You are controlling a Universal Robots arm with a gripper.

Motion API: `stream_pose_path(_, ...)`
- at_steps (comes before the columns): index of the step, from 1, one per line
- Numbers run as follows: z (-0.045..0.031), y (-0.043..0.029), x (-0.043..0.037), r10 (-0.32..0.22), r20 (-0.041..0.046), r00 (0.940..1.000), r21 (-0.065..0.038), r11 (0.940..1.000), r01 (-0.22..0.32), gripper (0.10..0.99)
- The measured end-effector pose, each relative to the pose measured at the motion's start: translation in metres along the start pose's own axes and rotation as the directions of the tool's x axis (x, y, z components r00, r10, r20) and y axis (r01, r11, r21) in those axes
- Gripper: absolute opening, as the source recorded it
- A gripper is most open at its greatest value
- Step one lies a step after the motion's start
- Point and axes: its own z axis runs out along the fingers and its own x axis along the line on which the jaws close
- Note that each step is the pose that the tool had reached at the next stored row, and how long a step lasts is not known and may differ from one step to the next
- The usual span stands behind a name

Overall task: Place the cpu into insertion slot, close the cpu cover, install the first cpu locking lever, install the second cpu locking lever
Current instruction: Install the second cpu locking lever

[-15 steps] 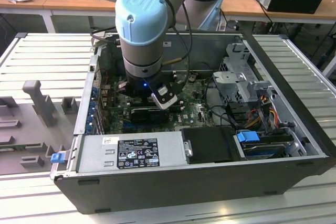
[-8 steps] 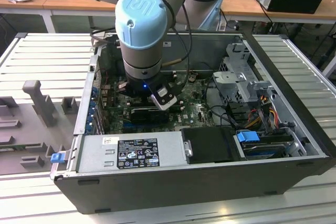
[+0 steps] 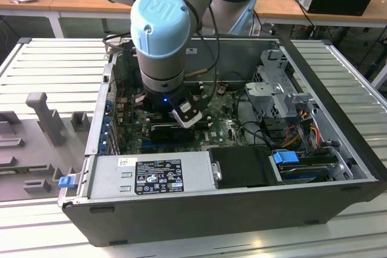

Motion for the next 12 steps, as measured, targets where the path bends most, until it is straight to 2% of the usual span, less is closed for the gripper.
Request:
stream_pose_path(4, -0.0021, 0.0008, 0.0001, 0.0, 0.0004, 1.0, 0.0, 1.0, 0.0, 0.106)
stream_pose_path(12, -0.0198, 0.0075, -0.0008, 0.0, 0.0002, 1.0, 0.0, 1.0, 0.0, 0.106)
